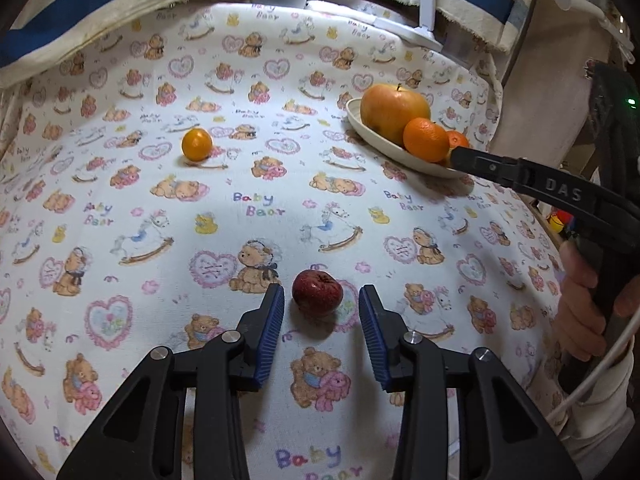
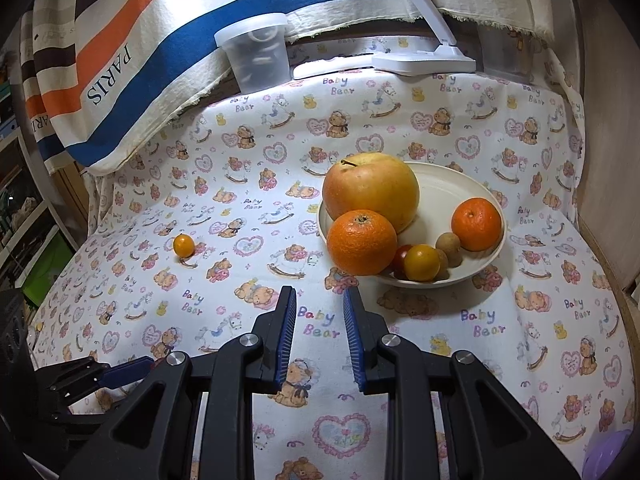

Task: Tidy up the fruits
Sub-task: 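Lower the left gripper onto the small red apple, close and lift it, then grasp the small orange with the right gripper while the left gripper holds the red apple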

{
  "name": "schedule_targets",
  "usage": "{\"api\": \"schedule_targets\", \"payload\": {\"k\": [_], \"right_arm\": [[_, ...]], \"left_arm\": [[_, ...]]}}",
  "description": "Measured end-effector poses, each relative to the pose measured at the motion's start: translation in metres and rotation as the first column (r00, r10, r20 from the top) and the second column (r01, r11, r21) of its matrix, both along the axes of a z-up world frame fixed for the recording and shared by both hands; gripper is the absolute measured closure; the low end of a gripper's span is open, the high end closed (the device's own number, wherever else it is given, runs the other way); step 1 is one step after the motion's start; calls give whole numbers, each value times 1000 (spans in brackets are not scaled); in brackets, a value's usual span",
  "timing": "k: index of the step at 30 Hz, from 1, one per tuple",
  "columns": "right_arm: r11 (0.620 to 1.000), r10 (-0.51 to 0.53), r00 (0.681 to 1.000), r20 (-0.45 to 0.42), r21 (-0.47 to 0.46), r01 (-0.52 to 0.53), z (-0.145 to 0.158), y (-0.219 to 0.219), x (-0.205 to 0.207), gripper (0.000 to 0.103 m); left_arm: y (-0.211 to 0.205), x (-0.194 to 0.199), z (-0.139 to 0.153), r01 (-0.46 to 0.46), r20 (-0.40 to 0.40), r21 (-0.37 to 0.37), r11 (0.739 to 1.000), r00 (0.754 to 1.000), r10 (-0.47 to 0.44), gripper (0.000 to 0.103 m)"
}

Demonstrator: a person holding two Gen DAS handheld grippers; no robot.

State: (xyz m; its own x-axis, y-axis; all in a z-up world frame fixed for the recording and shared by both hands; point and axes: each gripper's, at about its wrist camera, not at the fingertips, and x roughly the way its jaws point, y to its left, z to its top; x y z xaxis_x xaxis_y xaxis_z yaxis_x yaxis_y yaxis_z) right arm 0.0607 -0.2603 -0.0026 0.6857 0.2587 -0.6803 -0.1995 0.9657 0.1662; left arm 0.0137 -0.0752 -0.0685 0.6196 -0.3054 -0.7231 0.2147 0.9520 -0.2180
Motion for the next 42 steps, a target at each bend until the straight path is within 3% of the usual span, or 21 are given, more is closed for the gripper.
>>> {"api": "schedule_targets", "payload": {"k": [2,9,15,22,27,31,37,42], "right_arm": [[1000,0,1000,0,-1,0,0,0,0,78],[1000,-5,1000,-1,0,5,0,-1,0,78],[1000,-7,1000,1,-7,7,1,0,0,78],[1000,-3,1000,31,-23,3,19,13,3,78],[999,17,998,59,-36,-15,33,37,11,78],[997,60,997,43,-43,-58,36,64,24,78],[993,116,992,-52,-2,-116,24,103,54,78],[983,181,973,-141,18,-180,6,134,79,78]], "left_arm": [[-2,2,0,-2,1,15,1000,1000,2,77],[-1,0,8,13,28,31,999,1000,-14,78],[14,0,47,-2,127,69,998,992,-7,78],[37,14,101,-70,271,99,993,962,40,78],[53,41,120,-90,298,74,993,953,64,78],[65,66,118,-99,279,49,994,957,82,78],[96,96,95,-158,233,-35,987,959,161,78],[110,105,78,-232,213,14,973,951,224,78]]}}
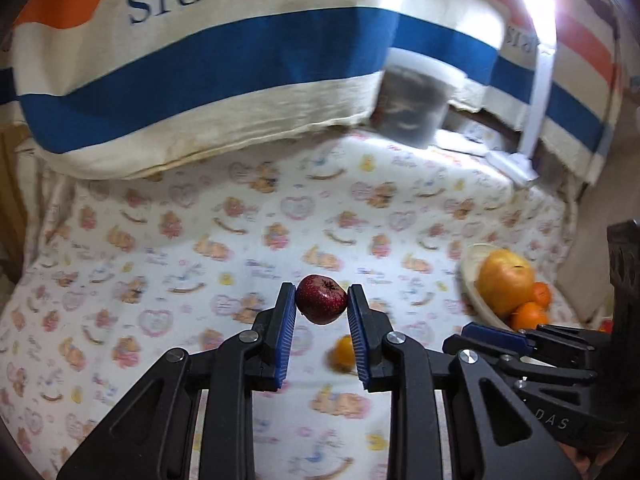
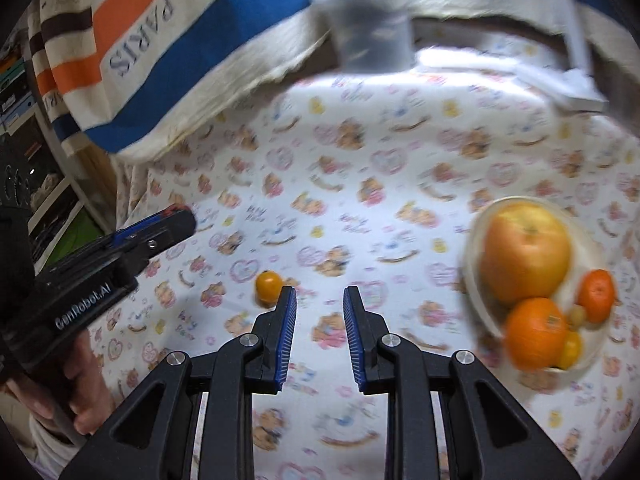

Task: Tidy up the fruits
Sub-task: 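Grasp the small orange with the right gripper while the left gripper holds the red apple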

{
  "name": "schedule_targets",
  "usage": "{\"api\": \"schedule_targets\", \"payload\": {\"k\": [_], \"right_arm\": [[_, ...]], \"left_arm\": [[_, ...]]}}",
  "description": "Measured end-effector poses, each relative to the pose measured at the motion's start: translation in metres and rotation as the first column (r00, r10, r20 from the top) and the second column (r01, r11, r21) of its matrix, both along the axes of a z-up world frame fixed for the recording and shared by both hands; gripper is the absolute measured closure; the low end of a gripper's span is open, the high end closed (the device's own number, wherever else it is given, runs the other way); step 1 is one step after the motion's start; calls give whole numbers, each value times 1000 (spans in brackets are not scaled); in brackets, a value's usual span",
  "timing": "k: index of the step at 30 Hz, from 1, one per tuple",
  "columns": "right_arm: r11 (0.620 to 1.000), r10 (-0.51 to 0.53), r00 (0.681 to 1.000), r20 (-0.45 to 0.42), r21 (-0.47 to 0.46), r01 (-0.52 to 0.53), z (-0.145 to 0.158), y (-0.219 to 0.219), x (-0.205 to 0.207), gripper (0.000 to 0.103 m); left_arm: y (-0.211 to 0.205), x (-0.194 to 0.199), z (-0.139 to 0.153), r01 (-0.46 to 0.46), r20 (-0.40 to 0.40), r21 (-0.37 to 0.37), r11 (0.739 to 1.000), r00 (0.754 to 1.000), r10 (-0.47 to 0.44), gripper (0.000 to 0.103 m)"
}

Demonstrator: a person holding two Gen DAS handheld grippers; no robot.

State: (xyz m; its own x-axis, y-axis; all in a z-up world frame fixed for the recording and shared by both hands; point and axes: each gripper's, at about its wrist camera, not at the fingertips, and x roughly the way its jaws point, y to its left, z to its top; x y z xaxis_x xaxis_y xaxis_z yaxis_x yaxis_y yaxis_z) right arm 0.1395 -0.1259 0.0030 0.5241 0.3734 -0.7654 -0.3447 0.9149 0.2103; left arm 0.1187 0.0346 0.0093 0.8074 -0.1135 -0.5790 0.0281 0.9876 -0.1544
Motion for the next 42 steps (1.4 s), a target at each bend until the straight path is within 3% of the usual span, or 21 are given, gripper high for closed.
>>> {"api": "schedule_targets", "payload": {"k": [5,10,15,23,34,38,42], "right_arm": [[1000,11,997,-79,4,-11,-20,25,19,78],[997,29,999,-22,-72,-31,-21,51,19,78],[996,33,999,-41,-82,-36,-29,66,25,78],[995,2,997,-80,-102,-11,-42,74,36,78],[994,6,998,-70,-109,-14,-47,82,41,77],[996,18,990,-142,-86,-30,-58,83,48,73],[996,-12,993,-117,-88,1,-60,82,47,73]], "left_arm": [[15,-4,2,-28,7,-44,999,1000,28,78],[25,-1,-2,-62,-7,-45,997,998,61,78],[34,3,-6,-87,-25,-58,994,996,86,78],[45,7,-10,-112,-49,-92,989,993,108,78],[43,3,-5,-104,-36,-94,990,994,101,78],[42,3,-5,-101,-35,-91,991,995,98,78],[38,2,-4,-92,-29,-77,993,995,90,78]]}}
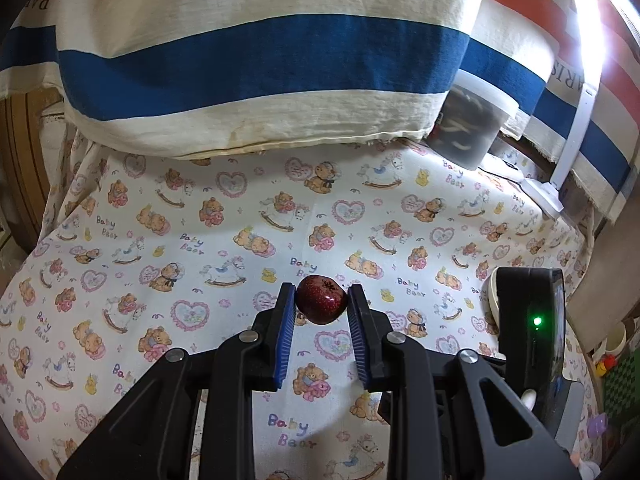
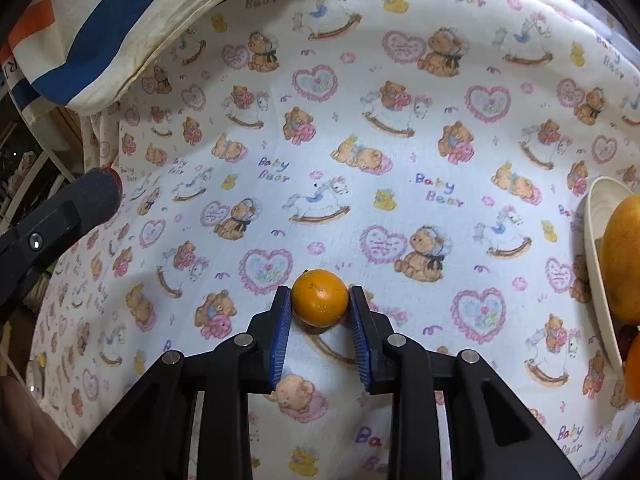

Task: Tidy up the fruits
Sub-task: 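Grasp the small orange with the right gripper while the left gripper holds the red apple, then carry the red apple and small orange over the cream plate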

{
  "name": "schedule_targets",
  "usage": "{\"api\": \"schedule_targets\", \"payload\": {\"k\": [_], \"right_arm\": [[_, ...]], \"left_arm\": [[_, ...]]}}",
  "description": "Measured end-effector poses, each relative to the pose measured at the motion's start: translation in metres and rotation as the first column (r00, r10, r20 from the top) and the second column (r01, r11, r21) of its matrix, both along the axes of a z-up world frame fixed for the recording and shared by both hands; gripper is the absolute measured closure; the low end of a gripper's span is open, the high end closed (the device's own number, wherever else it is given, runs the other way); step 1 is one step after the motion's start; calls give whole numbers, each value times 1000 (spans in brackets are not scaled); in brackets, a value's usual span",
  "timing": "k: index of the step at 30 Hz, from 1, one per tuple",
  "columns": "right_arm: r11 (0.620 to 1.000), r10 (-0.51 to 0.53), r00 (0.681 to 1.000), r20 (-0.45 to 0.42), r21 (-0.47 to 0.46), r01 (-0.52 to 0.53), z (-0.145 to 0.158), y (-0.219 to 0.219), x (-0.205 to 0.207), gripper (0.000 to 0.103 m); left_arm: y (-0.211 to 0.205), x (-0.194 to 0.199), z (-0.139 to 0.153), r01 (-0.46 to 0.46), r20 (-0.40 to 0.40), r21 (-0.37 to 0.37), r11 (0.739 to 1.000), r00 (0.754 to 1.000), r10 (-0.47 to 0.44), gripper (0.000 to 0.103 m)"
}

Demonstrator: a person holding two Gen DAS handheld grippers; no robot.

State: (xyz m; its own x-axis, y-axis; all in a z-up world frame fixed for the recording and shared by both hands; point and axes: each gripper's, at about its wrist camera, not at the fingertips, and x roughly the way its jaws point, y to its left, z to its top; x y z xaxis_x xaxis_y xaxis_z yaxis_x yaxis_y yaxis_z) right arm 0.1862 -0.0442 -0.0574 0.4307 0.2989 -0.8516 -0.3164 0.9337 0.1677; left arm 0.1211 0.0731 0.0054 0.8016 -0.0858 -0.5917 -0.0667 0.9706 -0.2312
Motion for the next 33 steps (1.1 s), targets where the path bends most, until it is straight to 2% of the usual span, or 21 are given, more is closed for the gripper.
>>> {"api": "schedule_targets", "payload": {"k": [3,16,24,27,33], "right_arm": [[1000,-8,1000,3,6,8,2,-4,-2,73],[998,-39,992,123,50,33,45,-52,-32,73],[998,-58,985,162,49,51,60,-86,-49,73],[997,-66,981,182,48,58,65,-100,-56,73],[992,-107,973,203,92,90,76,-138,-66,73]], "left_arm": [[-3,-1,1,4,5,13,1000,1000,-4,78],[-10,-9,7,35,34,15,999,999,-35,78],[-32,-18,10,102,55,53,993,993,-105,78],[-39,-20,9,139,53,44,989,989,-141,78],[-56,-23,4,172,51,71,983,983,-175,78]]}}
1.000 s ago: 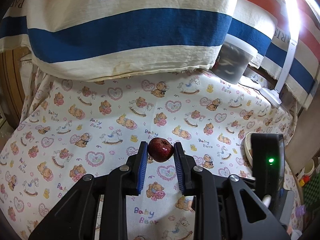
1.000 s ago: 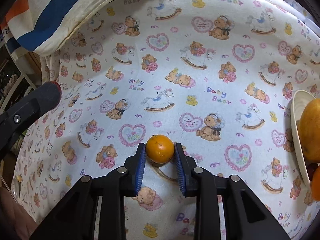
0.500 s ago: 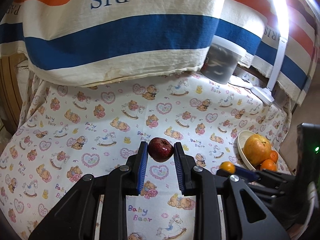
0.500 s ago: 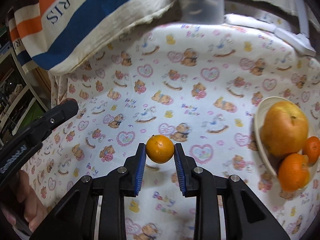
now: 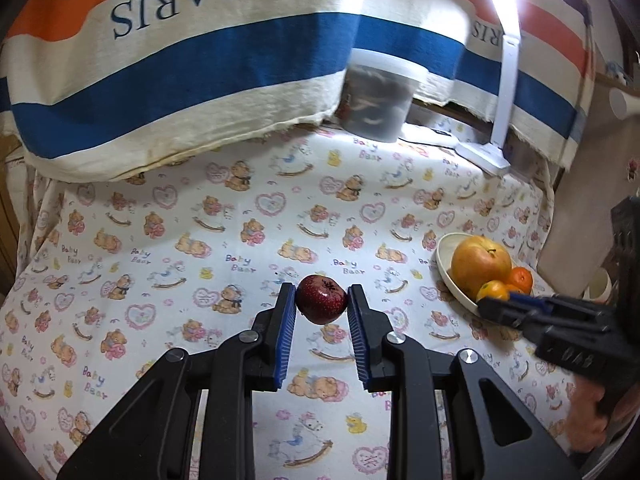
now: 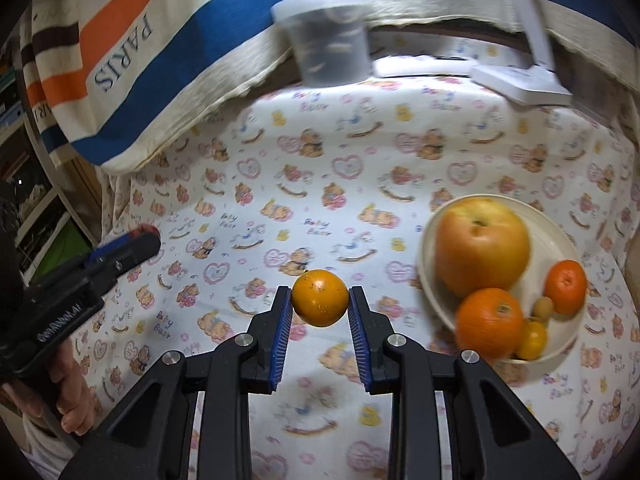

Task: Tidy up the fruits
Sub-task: 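Carry the red apple and small orange over the cream plate, then lower both fruits onto the plate and open both grippers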

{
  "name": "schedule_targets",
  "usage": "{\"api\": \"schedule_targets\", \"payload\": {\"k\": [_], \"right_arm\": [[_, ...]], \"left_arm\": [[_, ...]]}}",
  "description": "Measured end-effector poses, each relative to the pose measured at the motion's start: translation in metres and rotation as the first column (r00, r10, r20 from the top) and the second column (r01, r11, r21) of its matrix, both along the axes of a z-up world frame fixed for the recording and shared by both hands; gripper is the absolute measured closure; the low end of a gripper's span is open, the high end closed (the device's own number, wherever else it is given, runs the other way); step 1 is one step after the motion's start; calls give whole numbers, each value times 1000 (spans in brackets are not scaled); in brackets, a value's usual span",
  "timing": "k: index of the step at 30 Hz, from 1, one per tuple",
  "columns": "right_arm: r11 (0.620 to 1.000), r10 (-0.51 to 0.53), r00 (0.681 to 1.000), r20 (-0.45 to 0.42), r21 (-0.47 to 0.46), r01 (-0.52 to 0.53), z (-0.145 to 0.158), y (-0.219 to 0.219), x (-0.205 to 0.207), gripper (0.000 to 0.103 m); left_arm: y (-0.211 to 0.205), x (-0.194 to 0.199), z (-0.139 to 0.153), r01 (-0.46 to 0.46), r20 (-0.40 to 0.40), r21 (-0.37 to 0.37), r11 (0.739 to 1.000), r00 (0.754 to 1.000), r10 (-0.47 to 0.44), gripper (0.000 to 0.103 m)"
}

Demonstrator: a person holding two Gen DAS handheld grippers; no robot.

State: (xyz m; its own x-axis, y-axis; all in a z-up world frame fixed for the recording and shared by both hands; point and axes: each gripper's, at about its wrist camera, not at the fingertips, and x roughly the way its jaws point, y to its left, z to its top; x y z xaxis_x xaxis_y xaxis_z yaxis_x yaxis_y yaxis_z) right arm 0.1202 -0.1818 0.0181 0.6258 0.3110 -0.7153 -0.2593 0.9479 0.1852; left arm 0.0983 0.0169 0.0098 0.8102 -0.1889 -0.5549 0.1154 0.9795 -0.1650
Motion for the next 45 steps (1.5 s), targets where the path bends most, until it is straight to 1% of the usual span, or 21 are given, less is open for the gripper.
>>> {"api": "schedule_targets", "payload": {"k": [5,8,10,13,15,19,23,28,35,40,45], "right_arm": [[999,-29,999,16,43,28,9,-28,-7,73],[997,-46,998,44,61,43,19,-44,-12,73],[996,-62,996,63,68,58,27,-55,-15,73],[995,-78,993,84,71,72,38,-72,-18,73],[993,-103,989,104,76,95,45,-87,-20,73],[987,-139,984,112,95,129,50,-115,-20,73],[986,-154,985,79,71,149,39,-135,-13,73],[982,-184,983,4,46,183,12,-157,1,73],[978,-196,976,-92,49,201,-24,-173,17,73],[980,-192,977,-96,41,197,-30,-175,20,73],[979,-178,974,-142,76,190,-38,-177,25,73]], "left_arm": [[-11,-7,1,21,30,26,999,999,-22,78],[-21,-13,3,43,38,41,998,998,-45,78],[-30,-21,10,61,58,56,997,996,-65,78],[-47,-35,26,93,110,88,992,989,-102,78],[-56,-39,35,114,127,95,989,984,-125,78],[-84,-32,45,161,106,108,981,979,-173,78],[-115,-19,45,199,68,127,972,976,-209,78],[-147,-4,41,256,16,98,962,966,-259,78],[-190,19,25,306,-49,101,947,952,-303,78],[-205,34,14,304,-76,95,948,952,-298,78],[-209,46,6,290,-106,87,953,954,-281,78]]}}
